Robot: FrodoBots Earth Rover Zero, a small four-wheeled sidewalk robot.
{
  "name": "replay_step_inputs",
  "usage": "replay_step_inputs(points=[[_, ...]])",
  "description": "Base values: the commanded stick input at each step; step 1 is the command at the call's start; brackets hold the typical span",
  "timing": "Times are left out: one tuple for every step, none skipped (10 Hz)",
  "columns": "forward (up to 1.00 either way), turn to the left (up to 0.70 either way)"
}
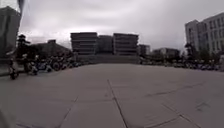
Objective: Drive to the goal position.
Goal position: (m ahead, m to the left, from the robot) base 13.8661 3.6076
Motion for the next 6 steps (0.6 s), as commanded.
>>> replay_step_inputs(points=[[0.7,0.0],[0.7,0.0],[0.7,0.0],[0.7,0.0],[0.7,0.0],[0.7,0.0]])
